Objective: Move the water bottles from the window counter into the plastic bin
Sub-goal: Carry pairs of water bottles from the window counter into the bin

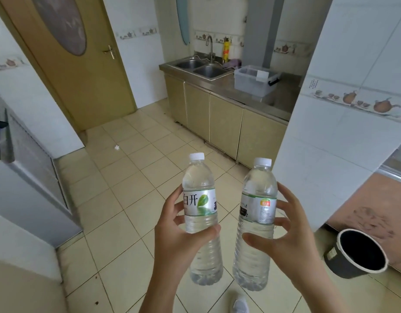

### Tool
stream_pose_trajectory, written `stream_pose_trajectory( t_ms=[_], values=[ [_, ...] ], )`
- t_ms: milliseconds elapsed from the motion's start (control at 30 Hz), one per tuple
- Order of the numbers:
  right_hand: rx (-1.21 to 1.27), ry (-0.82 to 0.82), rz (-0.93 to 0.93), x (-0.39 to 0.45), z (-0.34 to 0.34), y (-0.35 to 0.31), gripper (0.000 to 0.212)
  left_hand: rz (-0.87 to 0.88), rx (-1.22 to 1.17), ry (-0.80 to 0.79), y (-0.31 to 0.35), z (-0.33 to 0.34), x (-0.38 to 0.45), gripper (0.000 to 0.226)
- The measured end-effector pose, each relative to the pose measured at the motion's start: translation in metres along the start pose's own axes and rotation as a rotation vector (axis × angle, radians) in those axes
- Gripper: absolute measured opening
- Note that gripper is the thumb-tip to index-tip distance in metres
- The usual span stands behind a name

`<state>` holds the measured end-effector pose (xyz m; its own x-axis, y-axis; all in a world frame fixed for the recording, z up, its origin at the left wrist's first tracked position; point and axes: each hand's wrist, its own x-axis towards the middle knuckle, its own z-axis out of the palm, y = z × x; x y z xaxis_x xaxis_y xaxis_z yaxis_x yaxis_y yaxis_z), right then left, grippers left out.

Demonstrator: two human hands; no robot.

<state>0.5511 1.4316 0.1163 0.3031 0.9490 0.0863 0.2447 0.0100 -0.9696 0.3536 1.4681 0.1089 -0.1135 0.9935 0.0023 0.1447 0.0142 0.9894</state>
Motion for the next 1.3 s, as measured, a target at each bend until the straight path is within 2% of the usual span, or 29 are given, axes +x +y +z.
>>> stream_pose_trajectory(
  t_ms=[233, 500, 933, 1300],
  values=[
    [-0.004, -0.018, -0.054, 0.146, -0.016, 0.009, 0.106, 0.019, 0.018, -0.011, 0.020, 0.073, 0.119, 0.095],
    [-0.014, -0.032, -0.044, 0.280, -0.010, 0.018, 0.103, 0.017, 0.017, -0.004, 0.029, 0.124, 0.247, 0.096],
    [-0.065, 0.097, -0.031, 0.524, 0.038, 0.025, 0.107, 0.067, 0.013, -0.169, 0.050, 0.192, 0.526, 0.095],
    [-0.037, 0.151, -0.027, 0.703, 0.034, 0.053, 0.109, 0.060, 0.036, -0.228, 0.054, 0.280, 0.683, 0.092]
  ],
)
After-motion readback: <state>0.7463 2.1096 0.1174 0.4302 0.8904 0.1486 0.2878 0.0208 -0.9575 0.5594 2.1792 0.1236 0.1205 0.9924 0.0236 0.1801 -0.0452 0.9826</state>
